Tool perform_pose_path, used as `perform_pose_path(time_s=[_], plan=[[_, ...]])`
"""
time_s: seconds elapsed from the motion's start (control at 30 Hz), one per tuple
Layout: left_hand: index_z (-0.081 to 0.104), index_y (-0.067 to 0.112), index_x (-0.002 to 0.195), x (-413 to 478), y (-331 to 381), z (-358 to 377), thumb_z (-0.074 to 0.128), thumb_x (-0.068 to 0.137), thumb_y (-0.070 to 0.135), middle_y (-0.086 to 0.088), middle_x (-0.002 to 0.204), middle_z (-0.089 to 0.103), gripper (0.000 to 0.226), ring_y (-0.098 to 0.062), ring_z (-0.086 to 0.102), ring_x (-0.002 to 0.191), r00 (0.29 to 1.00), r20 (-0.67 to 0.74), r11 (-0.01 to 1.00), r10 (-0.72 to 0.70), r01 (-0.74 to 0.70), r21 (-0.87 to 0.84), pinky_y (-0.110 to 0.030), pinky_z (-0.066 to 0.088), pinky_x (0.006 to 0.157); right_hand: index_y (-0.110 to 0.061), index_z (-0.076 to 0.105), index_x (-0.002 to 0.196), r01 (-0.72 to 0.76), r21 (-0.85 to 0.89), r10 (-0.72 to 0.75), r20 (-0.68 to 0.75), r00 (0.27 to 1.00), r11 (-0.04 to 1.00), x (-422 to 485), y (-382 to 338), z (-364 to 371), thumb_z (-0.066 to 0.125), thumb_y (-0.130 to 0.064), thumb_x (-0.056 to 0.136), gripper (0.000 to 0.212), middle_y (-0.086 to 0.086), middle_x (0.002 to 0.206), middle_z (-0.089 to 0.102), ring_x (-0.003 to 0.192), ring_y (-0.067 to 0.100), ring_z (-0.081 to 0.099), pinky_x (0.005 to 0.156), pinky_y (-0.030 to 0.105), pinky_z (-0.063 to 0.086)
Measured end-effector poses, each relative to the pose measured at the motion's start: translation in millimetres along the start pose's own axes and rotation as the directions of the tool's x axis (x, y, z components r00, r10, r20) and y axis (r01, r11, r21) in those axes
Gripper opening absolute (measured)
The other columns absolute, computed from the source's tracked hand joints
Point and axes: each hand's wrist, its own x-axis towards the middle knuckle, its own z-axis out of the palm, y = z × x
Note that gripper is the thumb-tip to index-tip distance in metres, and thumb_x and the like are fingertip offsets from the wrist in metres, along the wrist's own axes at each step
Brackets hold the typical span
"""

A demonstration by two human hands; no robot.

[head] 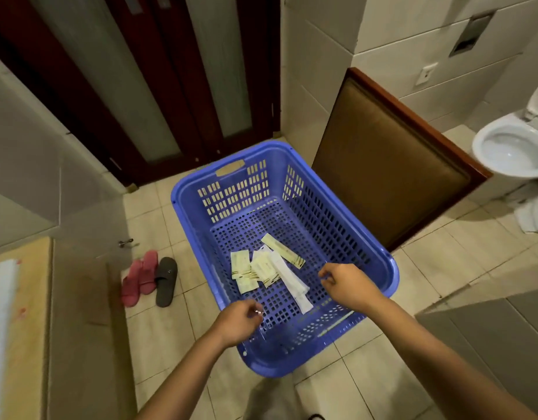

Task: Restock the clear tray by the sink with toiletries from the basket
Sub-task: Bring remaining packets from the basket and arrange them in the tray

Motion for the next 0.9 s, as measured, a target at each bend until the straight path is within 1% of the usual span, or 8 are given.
perform_pose_path(time_s=[0.23, 0.37, 0.43, 0.5, 0.6, 0.7, 0.8, 0.9], plan=[[0.053, 0.020, 0.108, 92.0, 5.2, -7.4, 0.047, 0.096, 0.029, -0.004, 0.086, 0.057, 0.017, -0.014, 0.047, 0.061, 0.985, 0.102, 0.988, -0.141, 0.147, -0.050, -0.027, 0.036, 0.056, -0.012, 0.052, 0.121, -0.082, -0.001, 0.081, 0.146, 0.986, 0.997, 89.3, -6.4, 21.2, 0.039, -0.018, 0.100, 0.025, 0.016, 0.112, 0.063, 0.093, 0.033, 0.061, 0.078, 0.047, 0.050], [0.052, 0.016, 0.108, 148.3, 1.1, 6.5, 0.049, 0.095, 0.023, -0.005, 0.096, 0.055, 0.016, -0.019, 0.050, 0.074, 0.950, 0.128, 0.914, -0.284, 0.309, -0.263, -0.026, 0.038, 0.065, -0.017, 0.045, 0.069, -0.174, 0.057, 0.160, 0.185, 0.969, 0.983, 140.4, 0.7, 57.6, 0.039, -0.013, 0.099, 0.031, 0.003, 0.059, 0.040, 0.049, 0.015, 0.031, 0.050, 0.028, 0.027], [0.053, 0.014, 0.097, 173.5, -2.5, 15.5, 0.051, 0.093, 0.017, -0.005, 0.093, 0.053, 0.005, -0.023, 0.050, 0.084, 0.915, 0.100, 0.816, -0.390, 0.394, -0.423, -0.029, 0.040, 0.074, -0.008, 0.056, 0.094, -0.230, 0.082, 0.206, 0.231, 0.951, 0.970, 163.4, 4.9, 74.0, 0.040, -0.011, 0.099, 0.017, 0.001, 0.058, 0.033, 0.048, 0.013, 0.028, 0.045, 0.025, 0.021], [0.048, 0.015, 0.079, 200.7, -11.4, 29.1, 0.052, 0.092, 0.014, -0.004, 0.079, 0.049, 0.013, -0.024, 0.048, 0.077, 0.871, 0.063, 0.737, -0.487, 0.448, -0.506, -0.031, 0.040, 0.071, -0.004, 0.048, 0.127, -0.269, 0.130, 0.224, 0.283, 0.933, 0.954, 191.5, 13.9, 95.5, 0.041, -0.014, 0.099, 0.031, -0.002, 0.063, 0.033, 0.052, 0.012, 0.032, 0.044, 0.024, 0.024], [0.037, 0.013, 0.059, 230.6, -25.1, 44.6, 0.052, 0.093, 0.016, -0.004, 0.060, 0.036, 0.036, -0.019, 0.034, 0.052, 0.806, 0.011, 0.691, -0.591, 0.514, -0.508, -0.028, 0.025, 0.050, -0.005, 0.044, 0.133, -0.307, 0.253, 0.206, 0.358, 0.911, 0.918, 225.2, 20.2, 122.7, 0.041, -0.013, 0.099, 0.035, 0.005, 0.081, 0.053, 0.063, 0.023, 0.048, 0.053, 0.033, 0.039], [0.053, 0.008, 0.077, 255.7, -32.5, 53.6, 0.048, 0.095, 0.016, -0.007, 0.070, 0.050, 0.020, -0.024, 0.046, 0.060, 0.768, -0.026, 0.693, -0.640, 0.562, -0.452, -0.027, 0.030, 0.050, -0.006, 0.050, 0.127, -0.389, 0.410, 0.232, 0.382, 0.895, 0.825, 252.4, 28.1, 145.8, 0.044, -0.010, 0.097, 0.031, 0.024, 0.123, 0.055, 0.082, 0.031, 0.046, 0.071, 0.037, 0.036], [0.051, 0.006, 0.120, 278.7, -39.2, 61.4, 0.048, 0.095, 0.017, -0.016, 0.116, 0.060, 0.028, -0.035, 0.057, 0.103, 0.754, -0.090, 0.689, -0.651, 0.538, -0.485, -0.033, 0.043, 0.075, -0.008, 0.041, 0.139, -0.378, 0.395, 0.186, 0.445, 0.876, 0.837, 271.5, 31.3, 158.3, 0.042, -0.014, 0.099, 0.040, 0.015, 0.131, 0.051, 0.084, 0.028, 0.053, 0.067, 0.033, 0.037], [0.044, 0.004, 0.129, 298.3, -42.9, 71.5, 0.052, 0.094, 0.023, -0.017, 0.126, 0.056, 0.040, -0.035, 0.055, 0.112, 0.717, -0.113, 0.639, -0.688, 0.524, -0.564, -0.037, 0.046, 0.087, -0.003, 0.032, 0.144, -0.361, 0.377, 0.160, 0.469, 0.868, 0.853, 286.3, 34.7, 168.6, 0.039, -0.015, 0.101, 0.046, 0.010, 0.129, 0.053, 0.091, 0.020, 0.058, 0.072, 0.029, 0.046]])
